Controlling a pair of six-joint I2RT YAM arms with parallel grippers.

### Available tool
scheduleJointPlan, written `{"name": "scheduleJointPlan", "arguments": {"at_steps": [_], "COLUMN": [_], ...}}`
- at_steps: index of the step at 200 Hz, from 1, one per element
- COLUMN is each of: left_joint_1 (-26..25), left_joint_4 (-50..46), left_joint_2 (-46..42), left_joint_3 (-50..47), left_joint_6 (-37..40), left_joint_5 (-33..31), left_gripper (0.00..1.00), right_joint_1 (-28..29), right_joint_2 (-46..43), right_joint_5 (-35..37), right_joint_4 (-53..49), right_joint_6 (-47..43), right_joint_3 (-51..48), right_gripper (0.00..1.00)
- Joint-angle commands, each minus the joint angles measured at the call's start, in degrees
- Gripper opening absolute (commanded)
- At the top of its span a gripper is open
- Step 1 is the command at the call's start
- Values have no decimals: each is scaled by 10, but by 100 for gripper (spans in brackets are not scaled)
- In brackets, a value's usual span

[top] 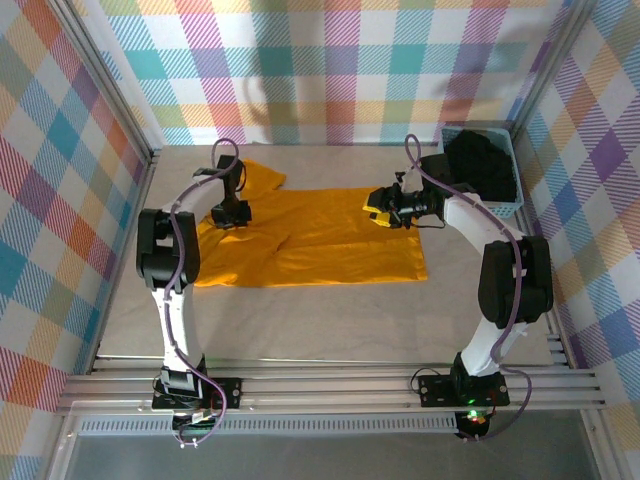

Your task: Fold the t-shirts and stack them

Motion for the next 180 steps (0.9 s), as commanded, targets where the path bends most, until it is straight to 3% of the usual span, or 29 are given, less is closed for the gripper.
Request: {"name": "scheduleJointPlan", "arguments": {"at_steps": [1, 58, 91, 180], "left_joint_1": [-4, -5, -6, -14], "left_joint_4": [-10, -13, -14, -38], "left_joint_2": [9, -14, -21, -40], "left_joint_3": [20, 13, 7, 32], "left_joint_6": [2, 2, 1, -9], "left_joint_5": [-7, -13, -16, -41], "left_gripper": [15, 11, 3, 0], "right_joint_1": [3, 3, 4, 3], "right_joint_2": [3, 6, 11, 14], "right_joint_5": [-13, -14, -14, -16], "right_joint_4": [-5, 0, 2, 2], "right_joint_6": [-7, -4, -2, -3], "right_joint_3": [14, 14, 18, 20], "right_gripper": [43, 43, 43, 43]}}
